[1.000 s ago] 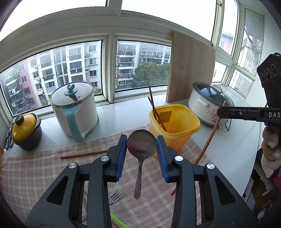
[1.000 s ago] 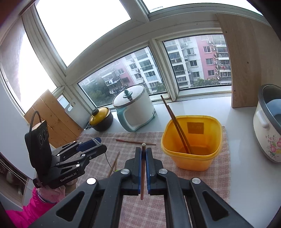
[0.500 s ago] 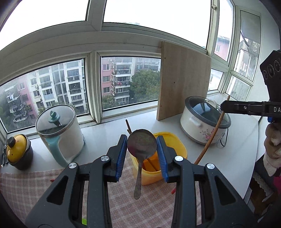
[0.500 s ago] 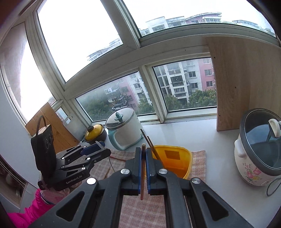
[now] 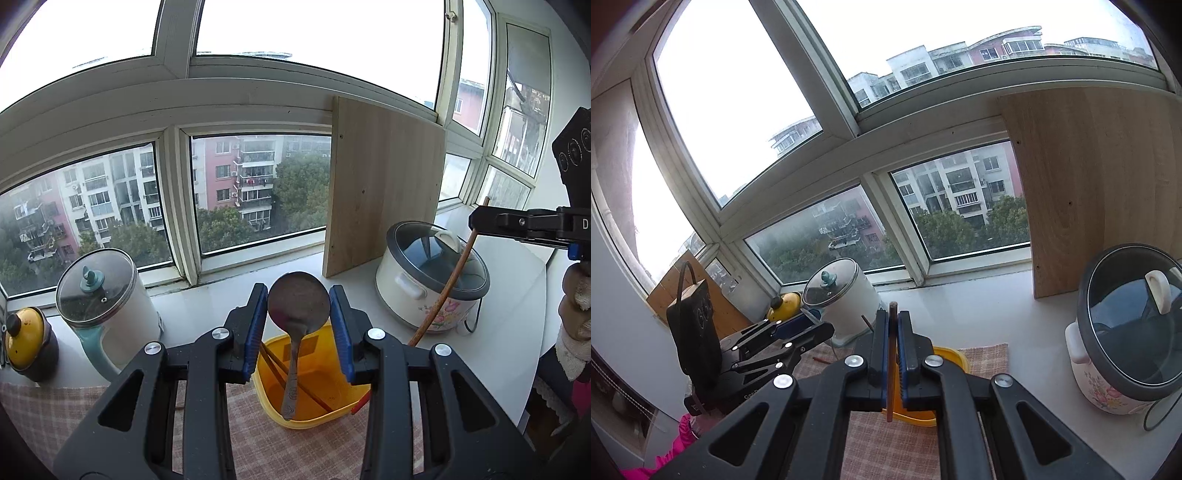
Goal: Organize utensils
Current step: 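Carry the spoon with the left tool while the right tool carries the chopstick toward the bin, then open the left tool over the yellow bin while the right tool releases its chopstick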
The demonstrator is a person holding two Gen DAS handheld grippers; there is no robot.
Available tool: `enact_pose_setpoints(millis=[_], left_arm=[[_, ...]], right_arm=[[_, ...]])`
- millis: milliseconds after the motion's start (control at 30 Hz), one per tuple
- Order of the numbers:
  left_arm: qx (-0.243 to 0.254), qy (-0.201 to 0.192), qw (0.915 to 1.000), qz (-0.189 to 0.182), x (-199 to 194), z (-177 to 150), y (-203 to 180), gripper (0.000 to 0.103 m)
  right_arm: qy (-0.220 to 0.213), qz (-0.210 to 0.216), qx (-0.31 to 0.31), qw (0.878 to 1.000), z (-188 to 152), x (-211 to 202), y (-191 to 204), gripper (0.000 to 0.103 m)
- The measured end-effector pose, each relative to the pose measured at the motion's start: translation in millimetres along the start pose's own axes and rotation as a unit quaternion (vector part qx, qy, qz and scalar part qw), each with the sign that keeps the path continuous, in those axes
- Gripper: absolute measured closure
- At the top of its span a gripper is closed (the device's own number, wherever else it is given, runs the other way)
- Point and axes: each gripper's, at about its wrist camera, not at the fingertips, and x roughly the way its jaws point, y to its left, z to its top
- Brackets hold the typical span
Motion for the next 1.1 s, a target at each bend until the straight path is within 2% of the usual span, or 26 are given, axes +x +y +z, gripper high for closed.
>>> enact_pose_setpoints(millis=[300, 900, 1000, 1033, 1067, 1100], left_arm=[[-0.006, 0.013, 0.9999, 0.006, 27.6, -2.2, -0.9, 0.069], [-0.020, 0.064, 0.9978, -0.002, 47.0, -38.9, 4.4, 0.069], [-0.016, 0.070, 0.9974, -0.002, 46.3, -42.7, 4.1, 0.069], [-0.014, 0.070, 0.9974, -0.003, 45.6, -43.0, 4.0, 0.069], [-0.013, 0.069, 0.9975, -0.003, 44.6, -44.0, 4.0, 0.069], [-0.013, 0.070, 0.9975, -0.002, 43.6, -45.0, 4.2, 0.069]], right_arm=[[0.000, -0.026, 0.005, 1.000, 4.7, 13.0, -20.2, 0.101], [0.074, -0.048, -0.005, 0.996, -30.2, 65.3, -27.3, 0.101], [0.083, -0.052, -0.004, 0.995, -36.0, 69.6, -27.0, 0.095], [0.085, -0.057, -0.004, 0.995, -37.6, 70.3, -26.5, 0.088], [0.085, -0.057, -0.005, 0.995, -39.1, 70.7, -25.9, 0.074], [0.083, -0.060, -0.006, 0.995, -40.3, 70.2, -25.1, 0.069]])
